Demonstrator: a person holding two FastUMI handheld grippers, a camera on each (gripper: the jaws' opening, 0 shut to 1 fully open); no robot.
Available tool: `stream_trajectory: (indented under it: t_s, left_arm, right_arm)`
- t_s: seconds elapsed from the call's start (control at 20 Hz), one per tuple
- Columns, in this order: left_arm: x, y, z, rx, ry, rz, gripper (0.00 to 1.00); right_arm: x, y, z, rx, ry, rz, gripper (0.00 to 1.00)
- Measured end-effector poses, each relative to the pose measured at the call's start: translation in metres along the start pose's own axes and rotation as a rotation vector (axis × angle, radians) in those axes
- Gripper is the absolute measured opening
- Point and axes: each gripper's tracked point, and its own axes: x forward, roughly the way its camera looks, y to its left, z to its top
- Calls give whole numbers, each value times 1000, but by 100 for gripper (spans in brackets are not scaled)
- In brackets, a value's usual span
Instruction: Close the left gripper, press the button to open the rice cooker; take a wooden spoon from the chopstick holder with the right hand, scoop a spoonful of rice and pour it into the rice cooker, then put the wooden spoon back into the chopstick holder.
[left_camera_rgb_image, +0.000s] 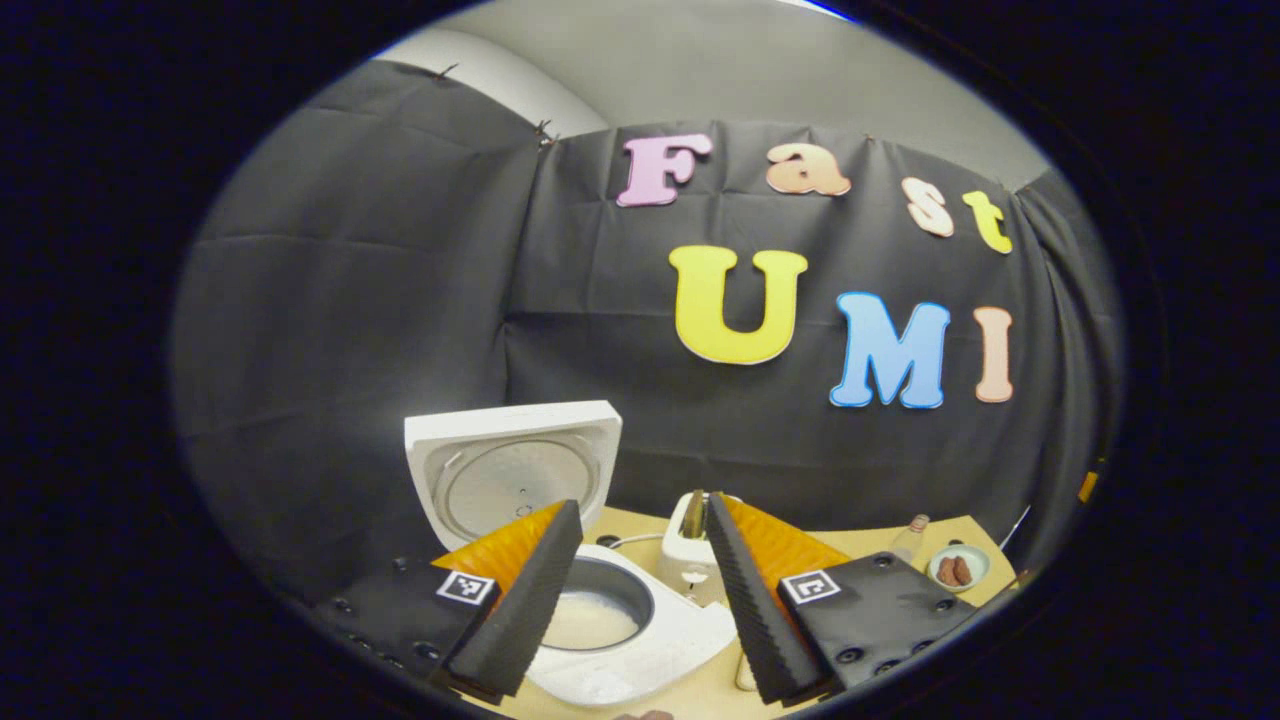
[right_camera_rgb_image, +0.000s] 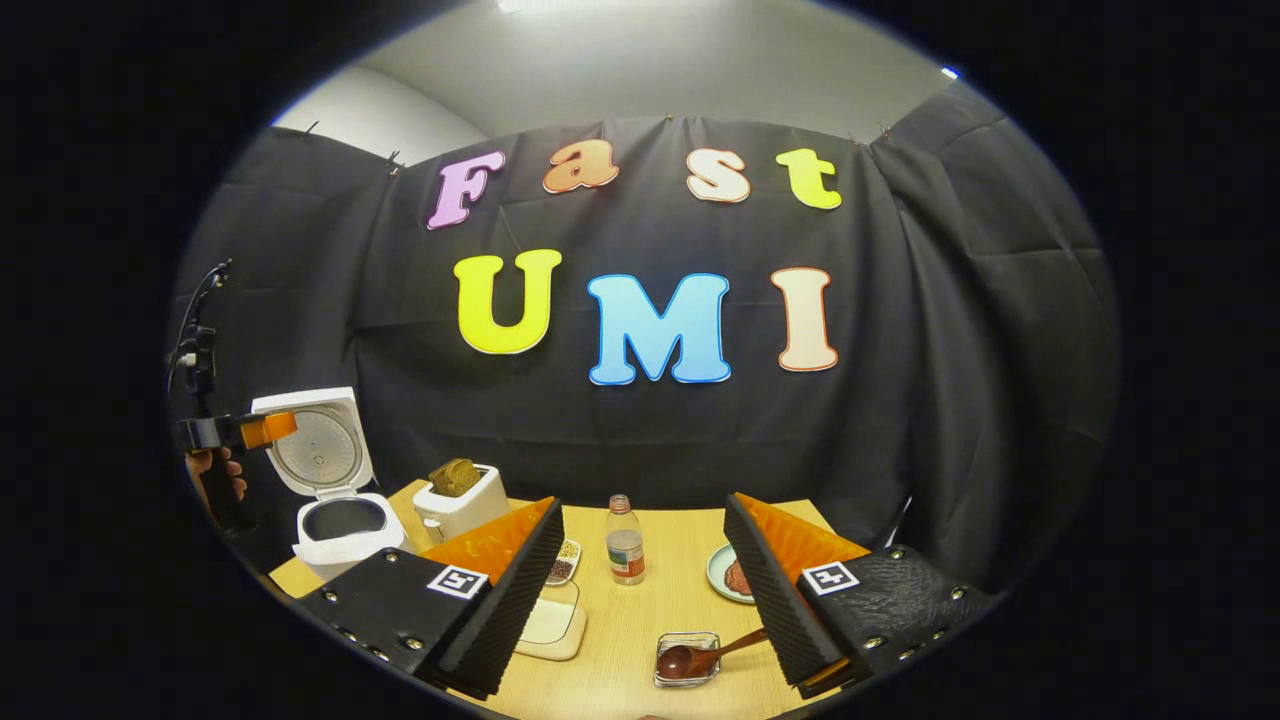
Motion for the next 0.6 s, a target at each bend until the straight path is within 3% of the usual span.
stream_trajectory:
  t_s: [0.2, 0.45, 0.6]
  left_arm:
    - [-32, -46, 27, 22, -109, -69, 91]
    - [-50, -95, 33, -18, -115, -172, 91]
    - [-57, -109, 36, -36, -111, -192, 92]
  right_arm:
    - [2, -22, -7, 42, 13, -10, 98]
    - [7, -73, -33, 60, 53, -97, 98]
    - [11, -100, -63, 66, 96, -145, 98]
